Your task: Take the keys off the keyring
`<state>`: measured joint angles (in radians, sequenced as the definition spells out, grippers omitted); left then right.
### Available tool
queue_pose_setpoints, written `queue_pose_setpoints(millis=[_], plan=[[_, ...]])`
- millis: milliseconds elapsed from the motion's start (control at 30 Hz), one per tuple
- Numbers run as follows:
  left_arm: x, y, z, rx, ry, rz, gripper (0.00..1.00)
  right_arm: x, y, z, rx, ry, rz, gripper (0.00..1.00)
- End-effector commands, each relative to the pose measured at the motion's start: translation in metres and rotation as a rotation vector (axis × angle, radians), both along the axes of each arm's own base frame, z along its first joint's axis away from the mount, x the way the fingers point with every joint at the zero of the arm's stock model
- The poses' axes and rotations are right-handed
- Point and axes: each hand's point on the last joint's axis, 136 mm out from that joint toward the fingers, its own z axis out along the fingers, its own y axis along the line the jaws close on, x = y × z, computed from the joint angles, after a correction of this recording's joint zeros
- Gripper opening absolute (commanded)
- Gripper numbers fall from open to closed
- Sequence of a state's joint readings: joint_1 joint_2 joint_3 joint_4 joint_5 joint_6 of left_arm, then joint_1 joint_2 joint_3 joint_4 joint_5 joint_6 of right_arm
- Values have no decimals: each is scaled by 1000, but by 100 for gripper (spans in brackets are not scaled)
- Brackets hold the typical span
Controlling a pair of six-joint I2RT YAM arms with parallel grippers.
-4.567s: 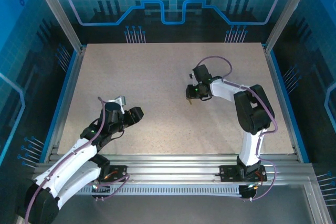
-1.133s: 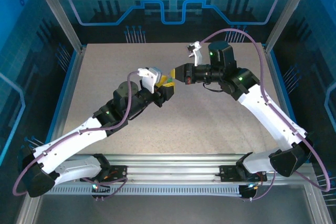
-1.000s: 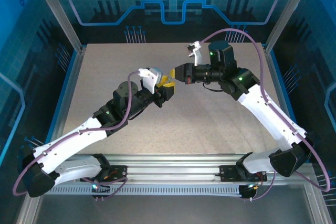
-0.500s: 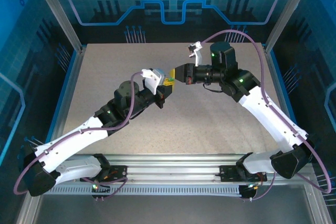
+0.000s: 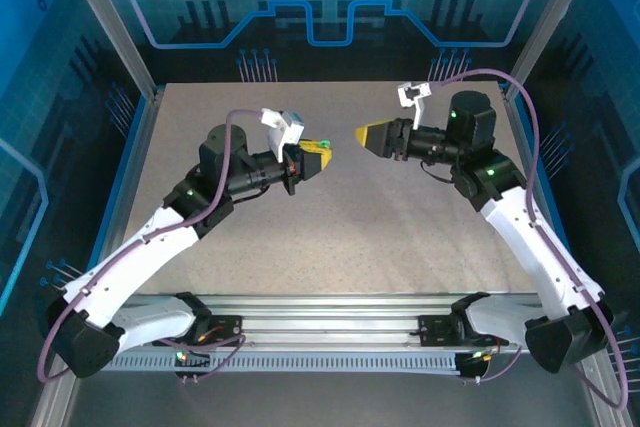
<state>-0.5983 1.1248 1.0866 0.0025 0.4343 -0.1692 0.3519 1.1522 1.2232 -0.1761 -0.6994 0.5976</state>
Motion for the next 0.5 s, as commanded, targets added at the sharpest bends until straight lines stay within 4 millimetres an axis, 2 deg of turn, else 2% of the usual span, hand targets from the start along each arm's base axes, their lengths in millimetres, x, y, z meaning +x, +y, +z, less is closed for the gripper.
queue_pose_setpoints(millis=[0,133,233,333,467], plan=[[-32,-12,13,-34,94,-210,0,-26,4,22,12,-294,151,51],[-46,-16,23,-56,134,-314,0,-48,7,17,30,-525,212,52],[-55,-17,29,-70,152,-372,0,-64,5,18,50,-733,199,59],[-63,-18,32,-69,178,-423,0,-79,7,13,42,-853,203,64],[-71,-18,36,-78,195,-473,0,-88,15,14,24,-922,229,65]])
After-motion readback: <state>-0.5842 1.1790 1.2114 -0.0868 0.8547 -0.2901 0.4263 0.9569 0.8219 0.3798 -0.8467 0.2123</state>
